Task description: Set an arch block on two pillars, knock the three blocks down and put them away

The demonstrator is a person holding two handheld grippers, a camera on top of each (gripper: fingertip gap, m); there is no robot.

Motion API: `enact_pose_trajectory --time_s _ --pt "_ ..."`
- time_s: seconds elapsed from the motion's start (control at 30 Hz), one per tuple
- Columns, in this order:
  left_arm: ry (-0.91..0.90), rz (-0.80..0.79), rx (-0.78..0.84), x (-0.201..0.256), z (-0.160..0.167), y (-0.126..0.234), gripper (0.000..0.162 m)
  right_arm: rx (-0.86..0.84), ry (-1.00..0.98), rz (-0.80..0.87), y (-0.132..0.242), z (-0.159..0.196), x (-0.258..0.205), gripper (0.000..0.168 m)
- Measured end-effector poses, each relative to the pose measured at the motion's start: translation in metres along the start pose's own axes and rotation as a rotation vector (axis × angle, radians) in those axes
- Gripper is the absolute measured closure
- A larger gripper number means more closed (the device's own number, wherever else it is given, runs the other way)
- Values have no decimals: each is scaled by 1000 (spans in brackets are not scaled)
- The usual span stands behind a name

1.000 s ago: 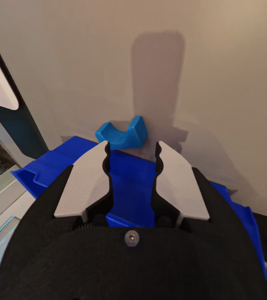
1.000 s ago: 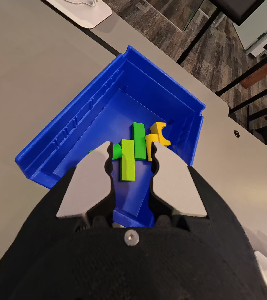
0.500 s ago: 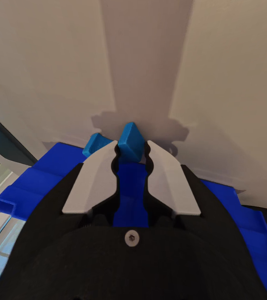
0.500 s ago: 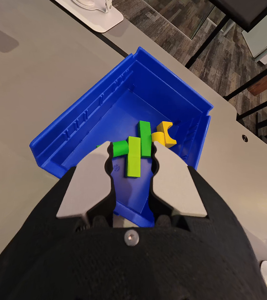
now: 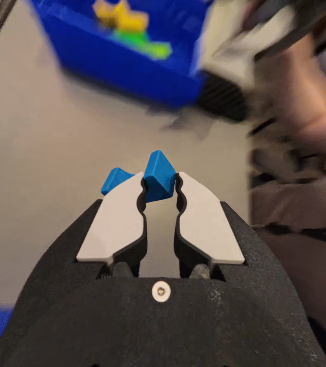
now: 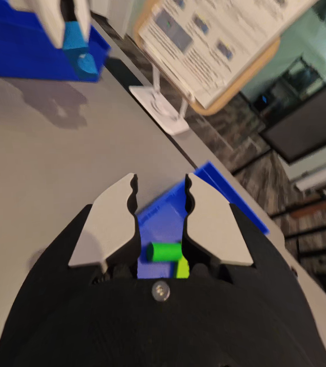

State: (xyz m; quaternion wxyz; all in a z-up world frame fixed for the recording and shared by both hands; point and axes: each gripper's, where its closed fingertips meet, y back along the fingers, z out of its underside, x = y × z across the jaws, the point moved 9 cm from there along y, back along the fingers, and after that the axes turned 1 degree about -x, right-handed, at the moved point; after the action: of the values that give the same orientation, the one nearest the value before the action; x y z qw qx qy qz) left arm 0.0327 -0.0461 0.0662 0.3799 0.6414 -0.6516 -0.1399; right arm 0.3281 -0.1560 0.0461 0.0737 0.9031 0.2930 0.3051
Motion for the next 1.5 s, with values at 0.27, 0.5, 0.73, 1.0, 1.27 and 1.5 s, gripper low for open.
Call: enact_pose_trajectory --time_s 0.27,0.5,0.73,1.0,1.27,1.5 --pt "-83 406 304 60 -23 7 136 303 -6 -253 -42 -75 -75 113" --pt "-72 465 358 55 -19 -4 136 376 -96 -286 -54 -96 -78 153" --pt "-23 289 336 30 -6 19 115 170 -77 -221 -51 -67 -34 156" --pt "-127 -242 559 1 37 119 131 -656 -558 -125 -51 72 69 155" --pt "-40 -439 635 0 81 164 136 -670 -625 -251 -89 99 52 154" --pt "206 -1031 302 -9 153 215 123 -582 -529 21 -63 83 91 138"
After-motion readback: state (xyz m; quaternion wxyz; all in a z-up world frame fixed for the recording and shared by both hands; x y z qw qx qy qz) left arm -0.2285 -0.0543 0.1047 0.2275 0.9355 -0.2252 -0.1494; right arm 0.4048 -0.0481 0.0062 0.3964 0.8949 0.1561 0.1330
